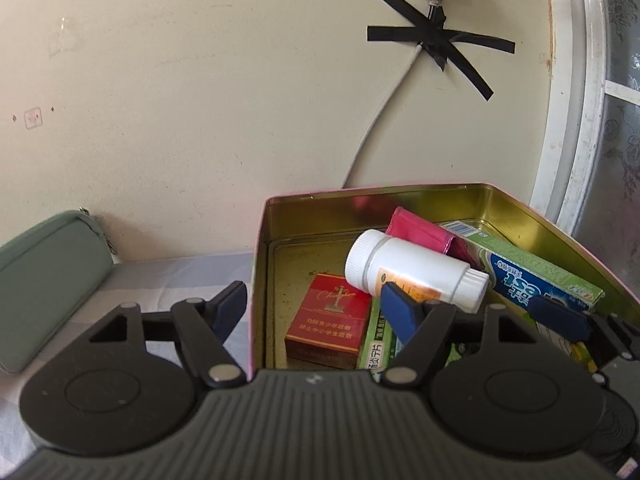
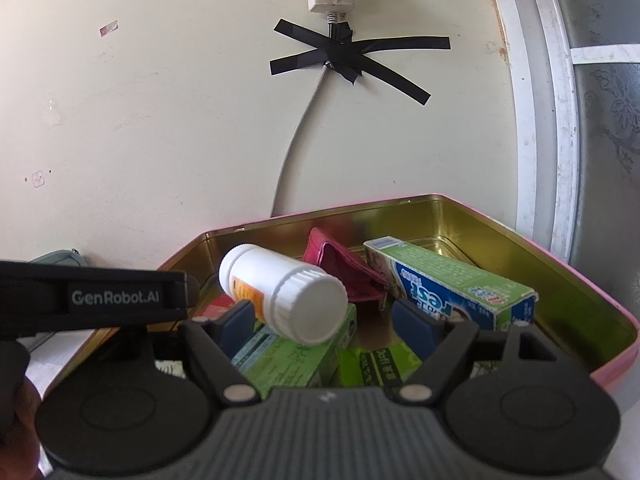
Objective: Organize objects
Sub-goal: 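Open the left gripper and withdraw it from the tin toward the plush toy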
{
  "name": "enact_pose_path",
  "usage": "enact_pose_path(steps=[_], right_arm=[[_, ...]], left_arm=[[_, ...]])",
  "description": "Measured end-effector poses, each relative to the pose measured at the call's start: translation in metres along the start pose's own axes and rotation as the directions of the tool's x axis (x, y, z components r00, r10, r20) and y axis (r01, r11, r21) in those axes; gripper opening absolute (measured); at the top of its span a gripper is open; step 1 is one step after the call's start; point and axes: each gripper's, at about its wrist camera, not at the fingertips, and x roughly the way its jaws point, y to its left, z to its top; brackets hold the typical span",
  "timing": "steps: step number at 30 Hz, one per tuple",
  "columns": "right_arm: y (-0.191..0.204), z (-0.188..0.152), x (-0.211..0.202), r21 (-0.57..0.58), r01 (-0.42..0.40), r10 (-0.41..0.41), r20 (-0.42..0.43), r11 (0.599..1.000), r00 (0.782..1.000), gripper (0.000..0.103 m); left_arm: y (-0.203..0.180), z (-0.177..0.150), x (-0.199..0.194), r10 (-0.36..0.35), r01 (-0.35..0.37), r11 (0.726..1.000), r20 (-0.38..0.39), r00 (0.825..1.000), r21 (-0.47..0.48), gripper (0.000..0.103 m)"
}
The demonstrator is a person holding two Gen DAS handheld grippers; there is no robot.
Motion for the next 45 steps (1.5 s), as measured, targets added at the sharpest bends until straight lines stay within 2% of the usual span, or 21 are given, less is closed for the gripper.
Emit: enact_pose_path(steps=[6,11,18,22,29,32,37,42,45], right_arm=[[0.005,0.001,-0.008,-0.010,-0.008,0.008,0.025,1.000,1.000,0.079],[0.008,0.002,-0.021,-0.021,0.000,0.002,0.098,1.000,0.995,0.079],[0.005,0.006,-0.032,0.021,-0.002,-0.001,0.135,1.000,0.991,0.087],[0.009,0.003,-0.039,0.010,0.016,-0.017,0.144,1.000,0.989,0.087],[0.022,-0.004,-0.075,0.003,-0.074,0.073,0.140,0.997,0.987,0.081],[0.041,-0.009,-0.091,-0.046,-0.141,0.145,0.119,0.989,0.982,0.076],[0.084,-0.025,-0.101,-0.124,-0.242,0.247,0.031,0.962,0.968,0.070],[0.132,-0.037,-0.096,-0.200,-0.301,0.300,-0.037,0.933,0.953,0.065],[0.153,-0.042,-0.089,-0.202,-0.333,0.324,-0.080,0.921,0.943,0.065]], left_arm=[[0.013,0.004,-0.030,0.039,-0.039,0.999,0.031,0.999,-0.008,0.076],[0.032,-0.003,-0.053,0.104,-0.104,0.995,0.046,0.993,-0.007,0.081],[0.057,-0.019,-0.072,0.170,-0.170,0.985,0.011,0.985,-0.010,0.082],[0.068,-0.029,-0.081,0.178,-0.178,0.984,-0.009,0.984,-0.013,0.082],[0.106,-0.052,-0.096,0.204,-0.206,0.977,-0.052,0.978,-0.044,0.082],[0.125,-0.062,-0.099,0.222,-0.225,0.973,-0.067,0.973,-0.047,0.082],[0.158,-0.078,-0.096,0.243,-0.251,0.965,-0.101,0.965,-0.079,0.082],[0.189,-0.088,-0.096,0.262,-0.277,0.952,-0.124,0.957,-0.128,0.082],[0.207,-0.093,-0.096,0.276,-0.293,0.946,-0.126,0.953,-0.142,0.082]])
